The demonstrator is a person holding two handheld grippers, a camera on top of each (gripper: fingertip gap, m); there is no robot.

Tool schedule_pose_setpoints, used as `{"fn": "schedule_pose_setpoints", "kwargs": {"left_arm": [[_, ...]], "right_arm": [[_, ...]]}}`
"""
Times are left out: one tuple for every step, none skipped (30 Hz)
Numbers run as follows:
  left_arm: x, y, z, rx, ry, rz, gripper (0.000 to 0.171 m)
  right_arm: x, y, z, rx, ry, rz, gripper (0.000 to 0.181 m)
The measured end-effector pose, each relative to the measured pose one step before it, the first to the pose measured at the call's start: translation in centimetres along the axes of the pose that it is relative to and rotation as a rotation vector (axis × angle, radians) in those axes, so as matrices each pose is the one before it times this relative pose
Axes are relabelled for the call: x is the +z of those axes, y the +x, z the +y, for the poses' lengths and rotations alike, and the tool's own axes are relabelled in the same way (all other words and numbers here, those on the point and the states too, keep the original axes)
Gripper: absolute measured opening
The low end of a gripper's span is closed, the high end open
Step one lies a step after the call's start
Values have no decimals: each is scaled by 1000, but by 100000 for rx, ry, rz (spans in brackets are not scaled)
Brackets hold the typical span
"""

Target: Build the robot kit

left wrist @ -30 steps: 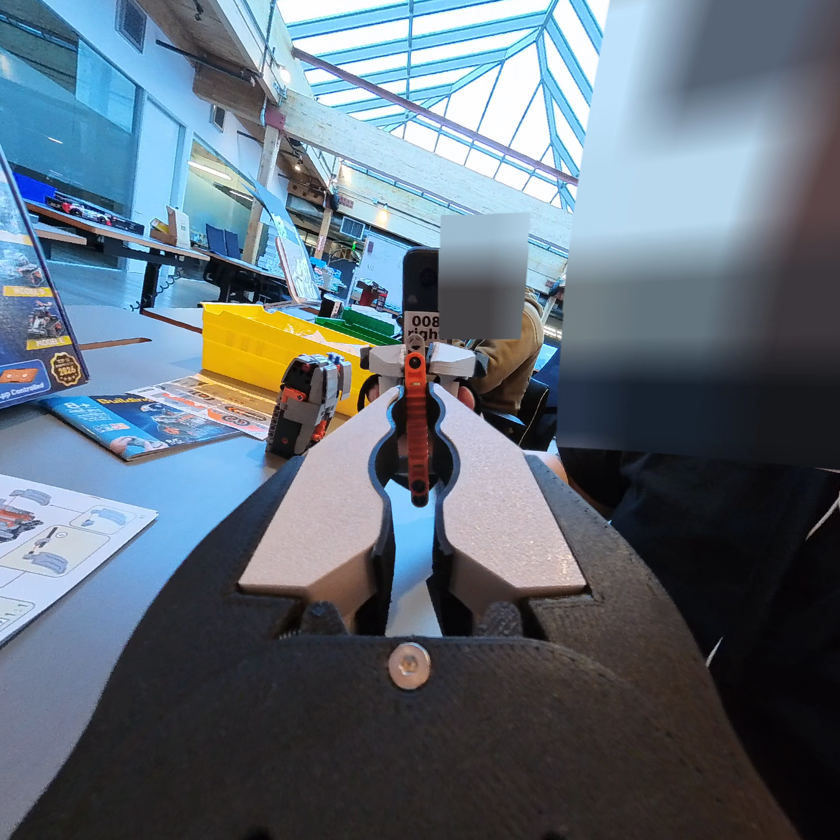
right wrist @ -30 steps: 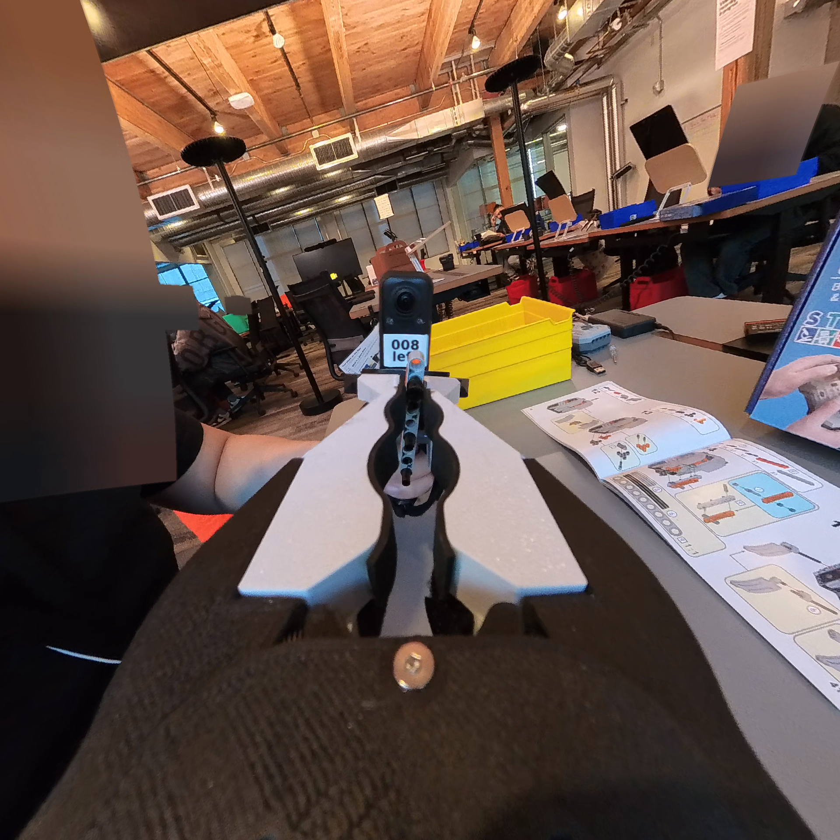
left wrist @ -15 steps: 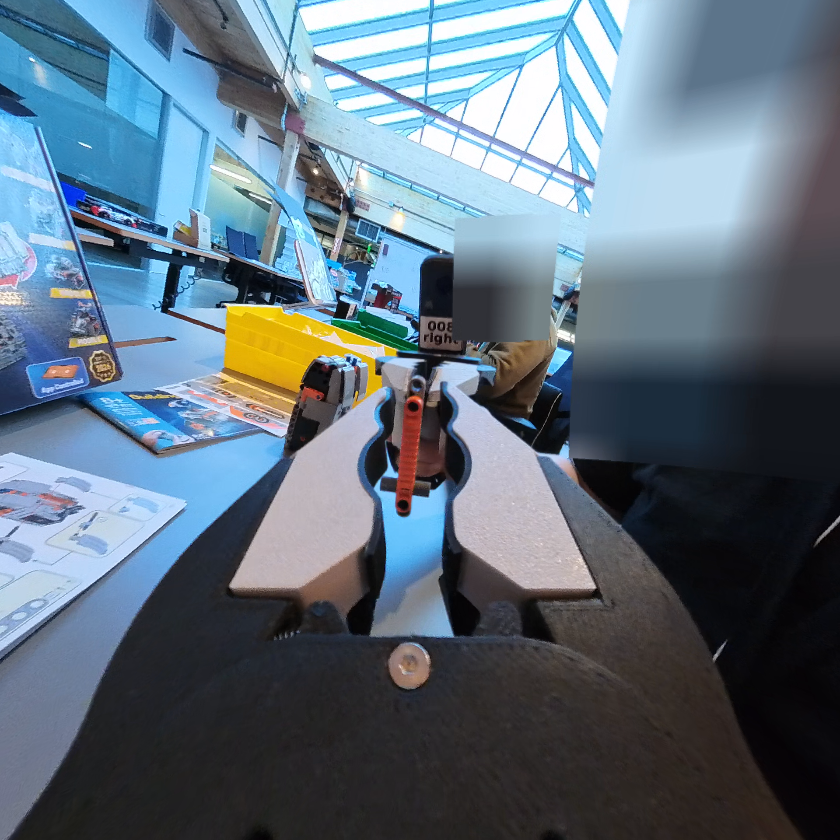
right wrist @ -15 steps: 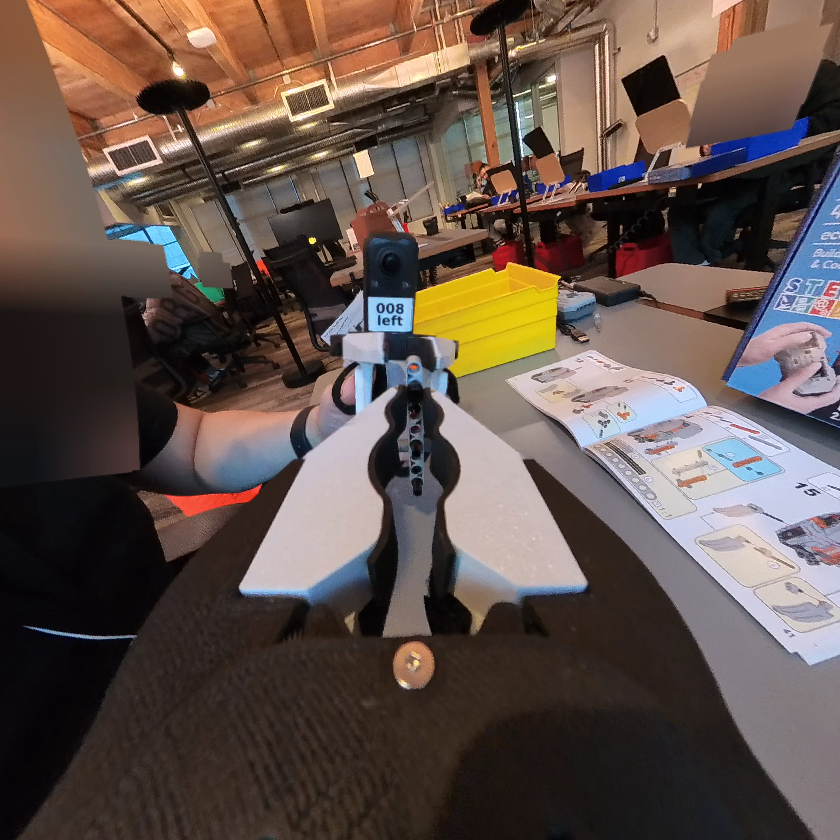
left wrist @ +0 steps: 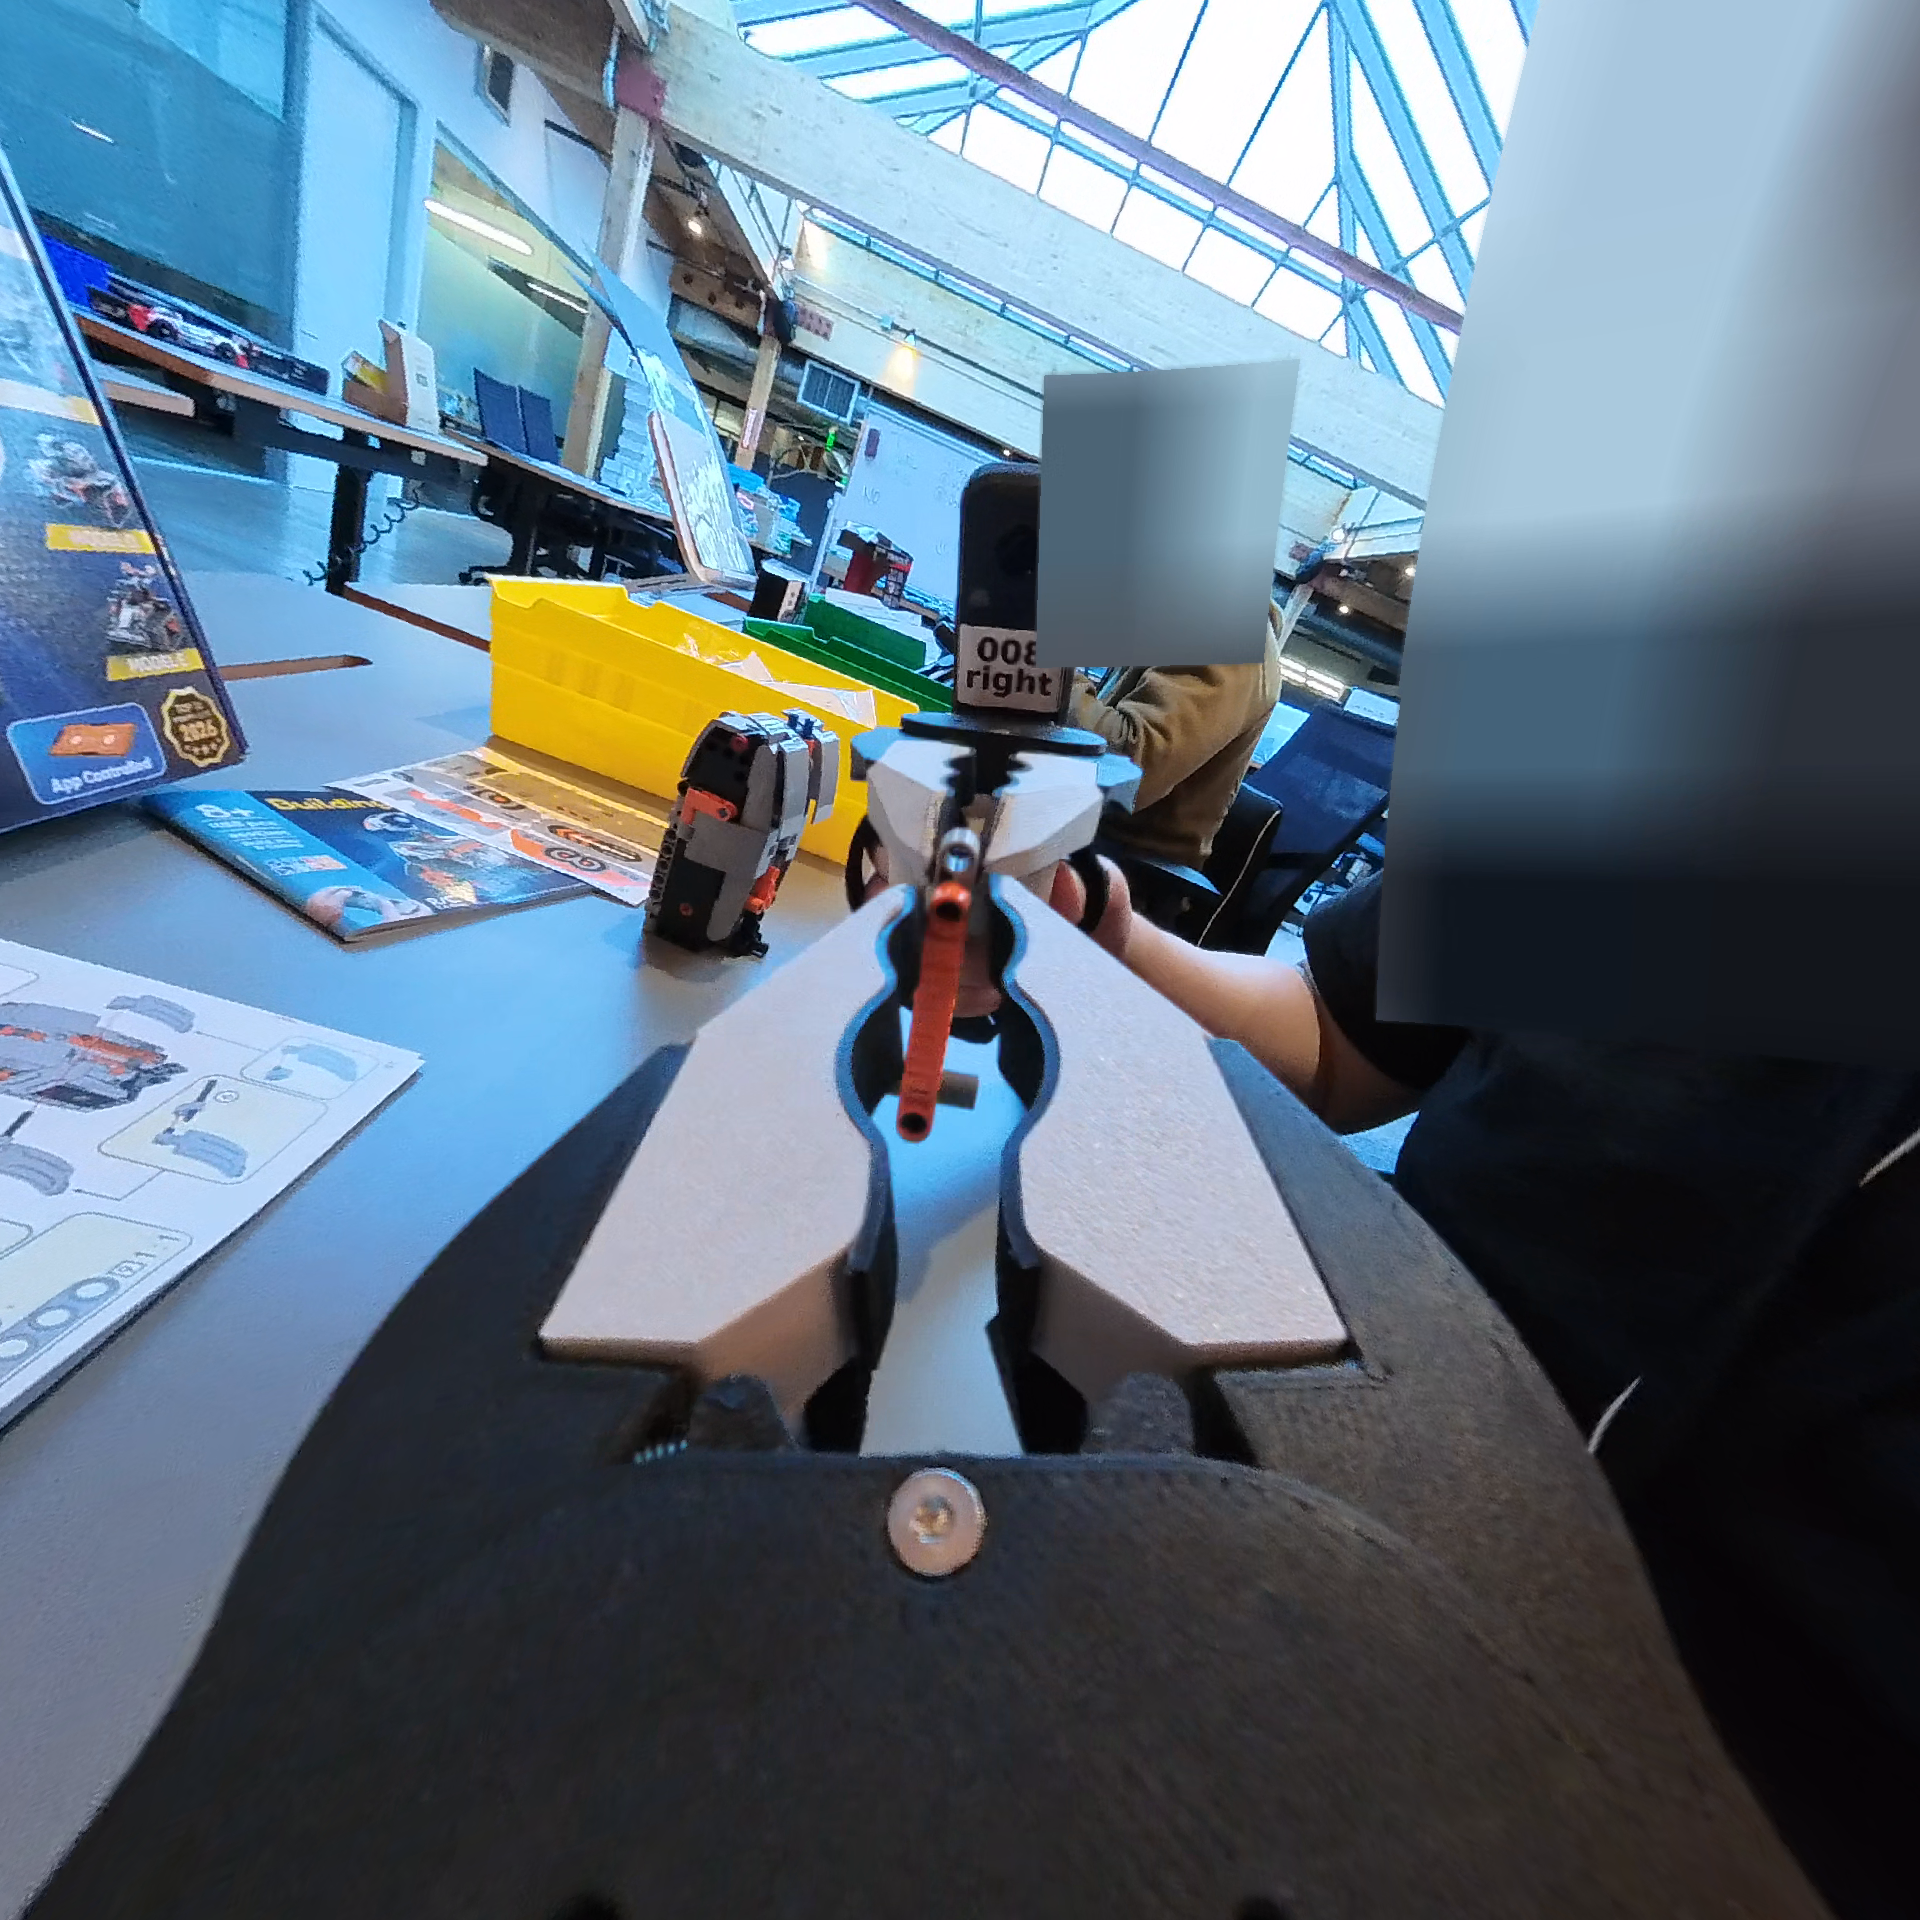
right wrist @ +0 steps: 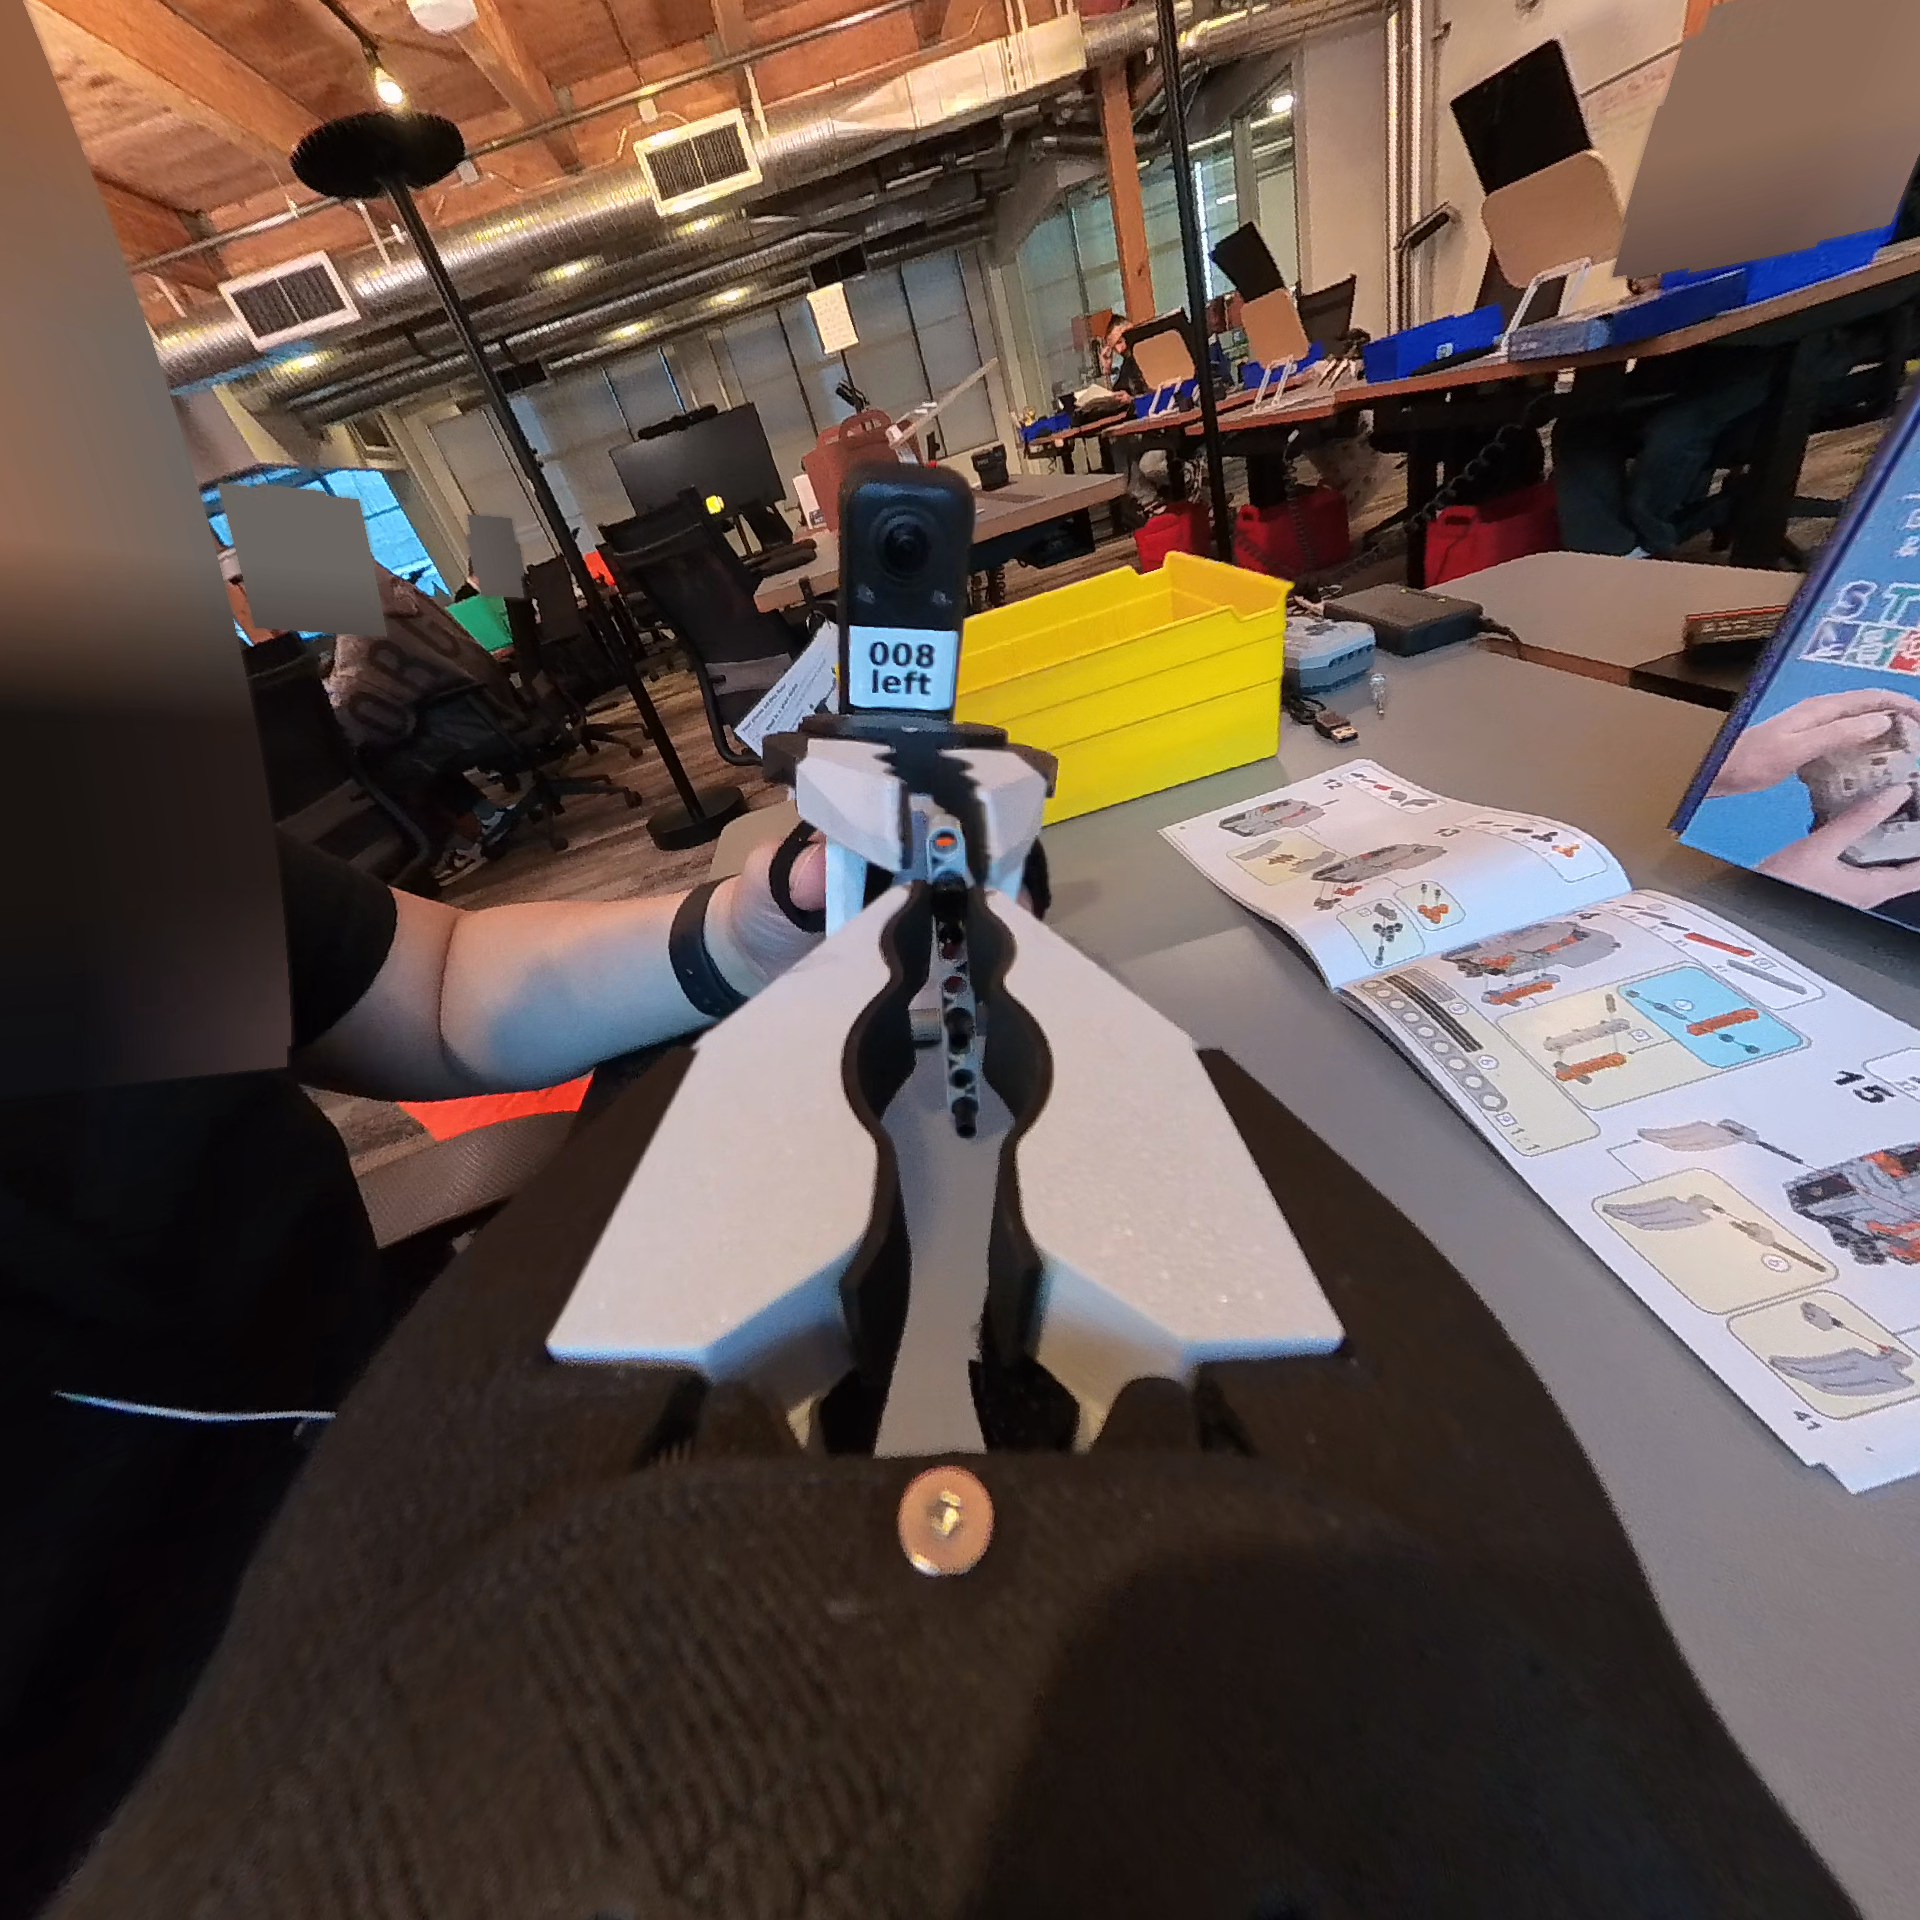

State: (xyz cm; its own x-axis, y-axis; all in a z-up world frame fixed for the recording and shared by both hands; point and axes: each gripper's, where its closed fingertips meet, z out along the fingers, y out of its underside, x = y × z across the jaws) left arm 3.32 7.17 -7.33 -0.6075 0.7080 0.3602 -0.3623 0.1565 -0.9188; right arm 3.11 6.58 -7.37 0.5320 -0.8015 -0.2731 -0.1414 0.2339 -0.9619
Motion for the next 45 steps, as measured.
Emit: {"fn": "schedule_pose_setpoints", "kwargs": {"left_arm": [[29, 16, 37, 204, -68, 24, 6], [-16, 27, -23, -126, 198, 142, 5], [-2, 0, 82, -486, -735, 82, 5], [-10, -22, 30, -76, -540, -267, 5], [-22, 16, -54, 630, 112, -335, 5], [-26, 62, -68, 892, 374, -189, 5], [-36, 9, -51, 554, 184, -164, 5], [-50, -72, -27, 135, 71, -496, 5], [-16, -75, 9, -3, 17, -401, 5], [5, -40, -8, -143, 260, -119, 5], [7, 31, -44, -179, 472, 248, 5], [33, 6, 16, -371, 34, 181, 5], [12, -19, -22, -139, 189, -85, 5], [22, 61, -10, 213, 67, 213, 5], [26, 97, 71, 110, -585, 560, 5], [23, 19, 48, 153, -434, 20, 5], [13, 5, 0, 321, -79, -156, 5], [-10, 44, -13, 243, -10, 75, 5], [-31, -16, -31, 265, -29, -240, 5], [-28, -44, 11, 267, -117, -358, 5], [-14, -14, 25, -235, -180, -4, 5], [-13, -38, 40, -719, -176, 108, 6], [-20, -28, 23, -748, -76, 160, 5], [-9, -14, -1, -489, 37, 155, 6], [-13, 0, -9, -255, 44, 79, 5], [-9, 17, 0, -169, 1, 201, 5], [7, 13, 10, -19, -124, 66, 5], [8, -12, -4, 151, 104, -202, 5], [1, 1, 16, 19, -92, -27, 5], [1, -32, 23, -183, -161, -100, 6], [-10, -49, 10, -211, 24, -147, 5], [-7, 58, -3, -307, 51, 546, 6], [-5, 67, -25, -72, 103, 407, 5], [11, 4, 23, 459, -237, -256, 6], [5, 12, 87, 739, -621, -191, 6], [-13, -3, 9, 442, -288, -207, 5], [-10, -18, -18, 280, -11, -257, 5], [6, -21, 59, 167, -294, -122, 6], [23, -36, 90, 167, -569, -196, 5], [11, 3, 43, 194, -135, -86, 5], [9, 8, 31, -33, -153, 120, 6], [4, 30, 23, -108, -121, 284, 5], [1, 16, 16, -141, -61, 121, 5], [11, -2, -4, -69, 83, 26, 5], [-5, 37, -64, -449, 500, 431, 5]], "right_arm": [[130, -84, 184, -769, -852, -191, 6], [65, -29, 101, -439, -532, -10, 6], [2, 28, -10, -212, 151, 116, 6], [-11, 34, -24, 3, 404, 15, 6], [34, -14, -41, 40, 730, -115, 6], [31, -12, -86, 452, 1132, -128, 6], [51, 13, -70, 1128, 996, -203, 6], [61, 46, 38, 1322, 242, -103, 6], [44, 109, 44, 948, -19, 216, 6], [12, 16, -24, 307, 309, -4, 6], [14, -12, -12, 4, 74, -122, 7], [-8, -27, -33, -48, 148, -3, 6], [-14, 27, -44, -256, 314, 336, 6], [7, -14, 20, 33, -182, 14, 6], [-49, -118, 4, -166, -458, -606, 6], [-37, -42, 33, -1207, -725, 174, 6], [-26, 16, 6, -1412, 22, 685, 6], [2, -41, -37, -352, 483, 64, 6], [30, -3, -28, 1112, 354, -247, 6], [41, 47, 16, 1614, 80, -250, 6], [20, 22, 37, 958, -46, -363, 6], [13, 13, 42, 292, -280, -204, 6], [6, 26, 43, -65, -92, 103, 6], [17, 4, 13, -117, 228, 31, 6], [2, 3, -27, 74, 313, 207, 6], [18, -21, 14, -81, -139, 136, 6], [-7, -31, -2, -253, -113, -38, 6], [-1, 12, 18, -312, -131, 157, 6], [-5, 10, -6, 143, 46, -84, 6], [-17, -22, -5, 619, 85, -387, 6], [7, -24, -28, 378, 314, -312, 8], [10, -48, 21, -136, -93, -243, 8], [-10, -86, -62, -1089, 167, -132, 8], [11, 74, 49, -910, -587, 971, 6], [-12, 38, 44, -474, -369, 337, 6], [1, -17, 20, 515, 77, -363, 6], [17, 13, 10, 883, 229, -200, 6], [5, 7, -10, 677, 172, -247, 6], [15, -16, 8, 353, -18, -305, 7], [19, 44, 46, 184, -281, 288, 6], [-13, 18, 25, -387, -316, 209, 6], [-14, -46, 63, -476, -646, -26, 6], [-7, -61, 109, -932, -1186, -76, 6], [-16, 12, 60, -1722, -1151, 815, 6], [-12, -66, -62, -2012, 0, 660, 6]]}}
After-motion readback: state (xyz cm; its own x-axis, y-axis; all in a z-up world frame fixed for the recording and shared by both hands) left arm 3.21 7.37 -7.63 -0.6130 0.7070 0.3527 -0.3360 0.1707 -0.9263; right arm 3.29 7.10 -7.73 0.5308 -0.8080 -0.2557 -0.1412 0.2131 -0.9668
